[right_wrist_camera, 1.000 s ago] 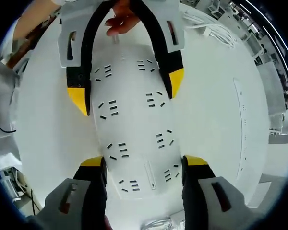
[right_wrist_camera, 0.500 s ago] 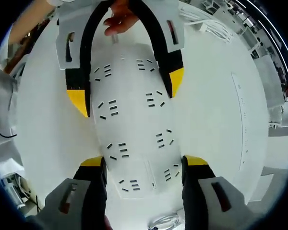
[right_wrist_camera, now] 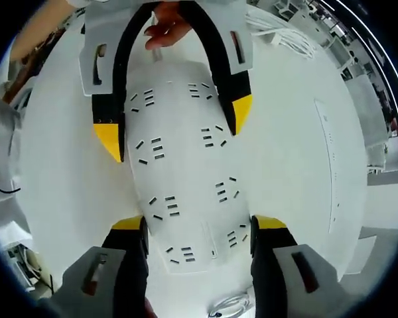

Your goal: Straighten the power strip on the desk, plug the charger into it

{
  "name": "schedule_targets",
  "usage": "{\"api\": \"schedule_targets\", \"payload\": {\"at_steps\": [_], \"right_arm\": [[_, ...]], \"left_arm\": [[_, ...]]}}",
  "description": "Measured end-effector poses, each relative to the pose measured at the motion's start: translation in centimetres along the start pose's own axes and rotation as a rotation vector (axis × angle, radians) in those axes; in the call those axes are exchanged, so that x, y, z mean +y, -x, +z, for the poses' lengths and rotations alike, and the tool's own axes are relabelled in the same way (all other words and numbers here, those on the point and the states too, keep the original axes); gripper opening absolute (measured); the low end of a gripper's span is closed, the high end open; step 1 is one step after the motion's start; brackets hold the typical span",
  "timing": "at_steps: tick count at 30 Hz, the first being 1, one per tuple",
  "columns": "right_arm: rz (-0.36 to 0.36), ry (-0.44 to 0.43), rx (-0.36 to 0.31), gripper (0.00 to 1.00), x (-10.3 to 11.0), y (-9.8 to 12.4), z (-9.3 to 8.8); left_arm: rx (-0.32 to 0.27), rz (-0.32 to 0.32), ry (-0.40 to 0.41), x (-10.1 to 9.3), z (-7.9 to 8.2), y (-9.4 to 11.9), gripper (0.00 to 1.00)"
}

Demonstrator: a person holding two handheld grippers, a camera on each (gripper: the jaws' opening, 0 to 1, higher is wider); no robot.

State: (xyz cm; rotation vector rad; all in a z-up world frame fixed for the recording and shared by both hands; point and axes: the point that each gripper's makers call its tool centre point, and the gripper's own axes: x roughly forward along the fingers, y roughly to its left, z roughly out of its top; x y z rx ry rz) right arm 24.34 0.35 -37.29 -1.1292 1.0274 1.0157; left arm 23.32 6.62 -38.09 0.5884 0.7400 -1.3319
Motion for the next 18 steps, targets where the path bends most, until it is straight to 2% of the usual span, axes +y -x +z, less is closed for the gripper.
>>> {"api": "schedule_targets", "payload": {"at_steps": [5,7,12,18], "right_arm": [[0.011,0.010,-0.020,0.62,-0.03,-0.04,0.01],[0.036,0.039,-0.046,0.62,-0.02,-0.14,0.21],[0.081,0.081,-0.061,0.62,0.09,-0.38,0.57],[0.098,0.088,-0.077,0.62,0.12,-0.45,0.64]], "left_arm": [[-0.001,0.000,-0.001,0.00,0.01,0.01,0.73],[0.001,-0.002,-0.003,0.00,0.01,0.01,0.73],[0.012,-0.004,-0.005,0.00,-0.01,0.02,0.73],[0.012,-0.005,-0.006,-0.03,-0.03,0.05,0.73]]}}
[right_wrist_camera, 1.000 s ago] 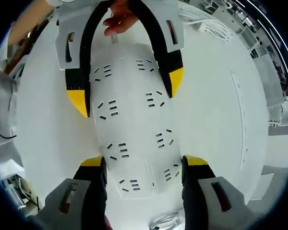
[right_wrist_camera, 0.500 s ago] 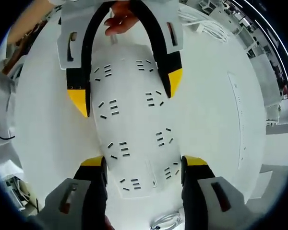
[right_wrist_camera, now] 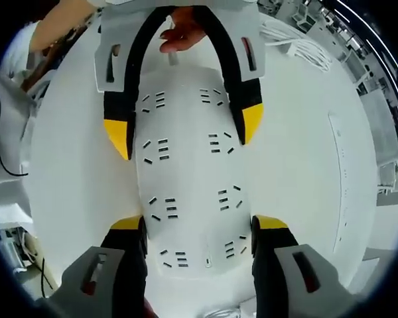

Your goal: Straighten the power strip on the desk, plug the charger into it

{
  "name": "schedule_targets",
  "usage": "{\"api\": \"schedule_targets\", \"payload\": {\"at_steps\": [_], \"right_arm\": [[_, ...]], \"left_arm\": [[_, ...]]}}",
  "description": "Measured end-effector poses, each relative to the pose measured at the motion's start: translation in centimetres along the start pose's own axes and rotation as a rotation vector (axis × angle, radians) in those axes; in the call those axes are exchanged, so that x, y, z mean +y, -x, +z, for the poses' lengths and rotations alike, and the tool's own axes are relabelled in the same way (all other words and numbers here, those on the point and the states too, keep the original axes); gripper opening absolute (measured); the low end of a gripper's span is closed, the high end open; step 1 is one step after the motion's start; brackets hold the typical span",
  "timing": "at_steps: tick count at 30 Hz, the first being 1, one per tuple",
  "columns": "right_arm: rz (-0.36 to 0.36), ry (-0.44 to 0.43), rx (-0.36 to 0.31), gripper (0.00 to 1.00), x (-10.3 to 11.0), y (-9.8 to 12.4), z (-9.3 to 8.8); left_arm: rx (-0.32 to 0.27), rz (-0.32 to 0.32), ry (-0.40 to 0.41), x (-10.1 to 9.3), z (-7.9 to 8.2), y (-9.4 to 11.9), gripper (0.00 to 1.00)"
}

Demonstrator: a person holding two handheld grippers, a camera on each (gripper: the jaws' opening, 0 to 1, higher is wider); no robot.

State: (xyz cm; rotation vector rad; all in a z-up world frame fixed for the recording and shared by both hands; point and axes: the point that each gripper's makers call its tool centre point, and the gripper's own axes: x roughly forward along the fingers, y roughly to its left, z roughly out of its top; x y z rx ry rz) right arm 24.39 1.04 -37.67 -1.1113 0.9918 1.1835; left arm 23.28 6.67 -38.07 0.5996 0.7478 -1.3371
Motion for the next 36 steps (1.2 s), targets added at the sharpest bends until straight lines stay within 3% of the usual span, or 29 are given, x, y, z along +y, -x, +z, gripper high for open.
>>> {"api": "schedule_targets", "payload": {"at_steps": [10,16,19,22,28,30,33,36], "right_arm": [[-0.009,-0.046,0.051,0.62,0.5,0.1,-0.3],[-0.018,-0.052,0.028,0.62,0.6,0.2,-0.4],[-0.021,-0.058,-0.017,0.62,0.6,0.2,-0.4],[-0.040,-0.075,-0.116,0.63,0.5,0.3,-0.1],[-0.091,-0.202,-0.294,0.66,0.0,1.3,-0.8],[-0.117,-0.267,-0.409,0.65,-0.2,2.9,-0.6],[-0.204,-0.386,-0.646,0.65,-2.2,7.2,-0.4],[-0.300,-0.526,-0.867,0.65,-3.9,11.6,-1.6]], "left_arm": [[0.000,-0.023,-0.026,-0.2,0.1,-0.1,0.73],[-0.002,-0.028,-0.032,-0.3,0.2,-0.1,0.73],[0.000,-0.030,-0.036,-0.3,0.2,-0.1,0.73],[0.003,-0.031,-0.039,-0.3,0.2,-0.1,0.73],[0.003,-0.032,-0.040,-0.2,0.2,-0.1,0.73],[0.005,-0.032,-0.040,-0.2,0.2,-0.1,0.73],[0.002,-0.033,-0.041,-0.2,0.2,-0.1,0.73],[0.002,-0.033,-0.042,-0.2,0.2,-0.1,0.73]]}}
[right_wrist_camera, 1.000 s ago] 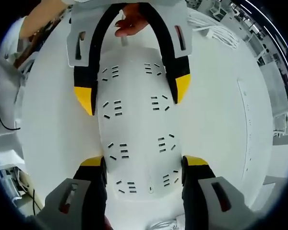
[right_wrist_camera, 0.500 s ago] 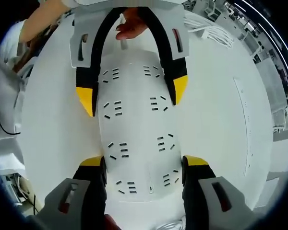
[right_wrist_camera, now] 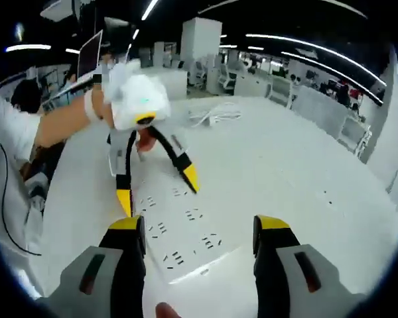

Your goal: Straighten the power strip on the desk, plug the charger into it

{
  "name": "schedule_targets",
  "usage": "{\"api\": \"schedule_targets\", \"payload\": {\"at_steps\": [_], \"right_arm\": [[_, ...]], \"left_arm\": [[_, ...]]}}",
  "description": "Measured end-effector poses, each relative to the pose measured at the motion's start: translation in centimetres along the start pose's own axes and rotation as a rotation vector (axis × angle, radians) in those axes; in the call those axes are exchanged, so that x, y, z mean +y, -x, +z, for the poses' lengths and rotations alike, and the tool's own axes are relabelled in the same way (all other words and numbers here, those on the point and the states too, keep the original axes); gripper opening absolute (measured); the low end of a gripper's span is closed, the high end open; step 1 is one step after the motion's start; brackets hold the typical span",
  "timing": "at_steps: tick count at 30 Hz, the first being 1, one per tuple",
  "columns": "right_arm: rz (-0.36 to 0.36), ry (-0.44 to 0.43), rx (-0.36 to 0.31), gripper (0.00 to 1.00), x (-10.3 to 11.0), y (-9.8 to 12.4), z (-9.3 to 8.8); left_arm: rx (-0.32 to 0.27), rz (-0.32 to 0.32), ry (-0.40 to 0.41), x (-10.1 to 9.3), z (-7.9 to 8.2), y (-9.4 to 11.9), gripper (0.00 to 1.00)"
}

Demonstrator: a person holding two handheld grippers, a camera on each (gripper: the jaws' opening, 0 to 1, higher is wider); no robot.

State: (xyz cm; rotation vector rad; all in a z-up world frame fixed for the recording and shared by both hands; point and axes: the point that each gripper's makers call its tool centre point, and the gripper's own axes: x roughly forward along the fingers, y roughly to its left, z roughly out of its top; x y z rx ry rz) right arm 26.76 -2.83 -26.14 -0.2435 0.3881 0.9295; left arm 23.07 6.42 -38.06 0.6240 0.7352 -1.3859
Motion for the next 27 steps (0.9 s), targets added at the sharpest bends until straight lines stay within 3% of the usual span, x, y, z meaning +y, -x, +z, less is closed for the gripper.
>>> {"api": "schedule_targets", "payload": {"at_steps": [1,3,6,8,11,15,19,23,27], "right_arm": [[-0.051,-0.045,-0.075,0.65,-1.2,1.2,0.8],[-0.172,-0.106,-0.155,0.65,-3.9,3.7,0.7],[-0.361,-0.130,-0.175,0.67,-7.4,6.6,-2.0],[-0.490,-0.141,-0.136,0.65,-9.3,7.5,-5.2],[-0.557,-0.199,-0.133,0.63,-9.7,6.7,-7.9],[-0.639,-0.303,-0.164,0.59,-10.6,5.3,-9.8],[-0.685,-0.318,-0.165,0.55,-12.3,4.3,-10.6],[-0.679,-0.344,-0.160,0.54,-12.8,3.3,-10.8],[-0.694,-0.314,-0.139,0.54,-13.1,2.5,-11.1]], "left_arm": [[0.001,0.000,0.000,0.0,0.0,0.0,0.73],[0.000,-0.001,-0.001,0.0,0.0,0.0,0.73],[0.000,-0.001,-0.004,0.0,0.0,0.0,0.73],[-0.002,-0.003,-0.006,0.0,0.0,0.0,0.73],[0.002,-0.007,-0.012,-0.1,0.0,0.0,0.73],[0.002,-0.012,-0.016,-0.1,0.0,0.0,0.73],[-0.005,-0.013,-0.017,-0.1,0.0,0.0,0.73],[-0.006,-0.014,-0.017,-0.1,0.0,0.0,0.73],[-0.010,-0.013,-0.017,-0.1,0.0,0.0,0.73]]}}
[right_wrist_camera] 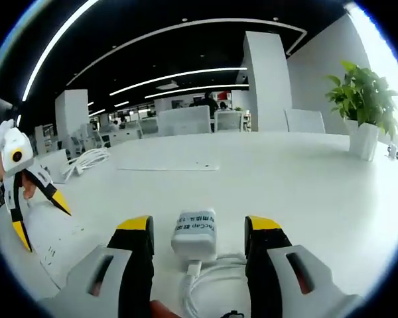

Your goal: Straighten the power strip on the desk, plug the charger into it

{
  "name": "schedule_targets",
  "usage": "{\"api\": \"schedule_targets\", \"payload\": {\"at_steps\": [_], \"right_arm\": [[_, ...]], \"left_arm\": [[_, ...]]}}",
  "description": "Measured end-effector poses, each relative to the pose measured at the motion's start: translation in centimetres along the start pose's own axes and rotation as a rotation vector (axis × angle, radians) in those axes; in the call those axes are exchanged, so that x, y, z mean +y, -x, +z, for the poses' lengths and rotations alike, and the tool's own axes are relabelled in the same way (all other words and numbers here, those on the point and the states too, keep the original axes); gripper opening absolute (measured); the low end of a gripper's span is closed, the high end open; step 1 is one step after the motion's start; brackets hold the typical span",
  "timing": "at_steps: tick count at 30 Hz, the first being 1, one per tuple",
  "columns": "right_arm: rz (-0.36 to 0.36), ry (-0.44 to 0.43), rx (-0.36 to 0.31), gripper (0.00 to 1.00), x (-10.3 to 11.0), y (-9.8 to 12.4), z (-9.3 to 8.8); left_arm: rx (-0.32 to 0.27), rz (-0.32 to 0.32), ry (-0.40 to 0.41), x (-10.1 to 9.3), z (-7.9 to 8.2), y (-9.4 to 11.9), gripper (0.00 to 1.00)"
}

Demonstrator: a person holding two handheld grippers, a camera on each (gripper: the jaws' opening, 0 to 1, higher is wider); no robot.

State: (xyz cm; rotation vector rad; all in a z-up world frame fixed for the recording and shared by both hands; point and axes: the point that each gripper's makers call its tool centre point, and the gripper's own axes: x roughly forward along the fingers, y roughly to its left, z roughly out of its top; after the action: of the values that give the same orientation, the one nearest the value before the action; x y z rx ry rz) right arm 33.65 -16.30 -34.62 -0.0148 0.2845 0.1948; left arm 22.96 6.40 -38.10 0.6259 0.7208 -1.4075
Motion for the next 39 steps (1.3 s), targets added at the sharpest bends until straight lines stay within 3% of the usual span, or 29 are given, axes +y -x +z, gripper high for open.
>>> {"api": "schedule_targets", "payload": {"at_steps": [7,10,18,28,39], "right_arm": [[-0.009,0.044,0.018,0.53,0.6,-1.2,-0.2],[-0.014,0.003,0.034,0.52,0.4,-1.4,-0.8],[-0.036,0.084,0.035,0.42,0.4,-1.5,-0.9],[-0.038,0.086,0.028,0.30,0.4,-1.4,-0.8],[-0.023,0.073,0.021,0.30,0.4,-1.4,-0.9]], "left_arm": [[0.003,-0.001,-0.001,0.0,0.0,0.0,0.73],[0.000,0.001,0.000,0.0,0.0,0.0,0.73],[0.008,0.001,0.002,0.0,0.1,0.0,0.73],[0.004,0.002,0.002,0.0,0.1,0.0,0.73],[0.006,0.001,0.001,0.0,0.1,0.0,0.73]]}}
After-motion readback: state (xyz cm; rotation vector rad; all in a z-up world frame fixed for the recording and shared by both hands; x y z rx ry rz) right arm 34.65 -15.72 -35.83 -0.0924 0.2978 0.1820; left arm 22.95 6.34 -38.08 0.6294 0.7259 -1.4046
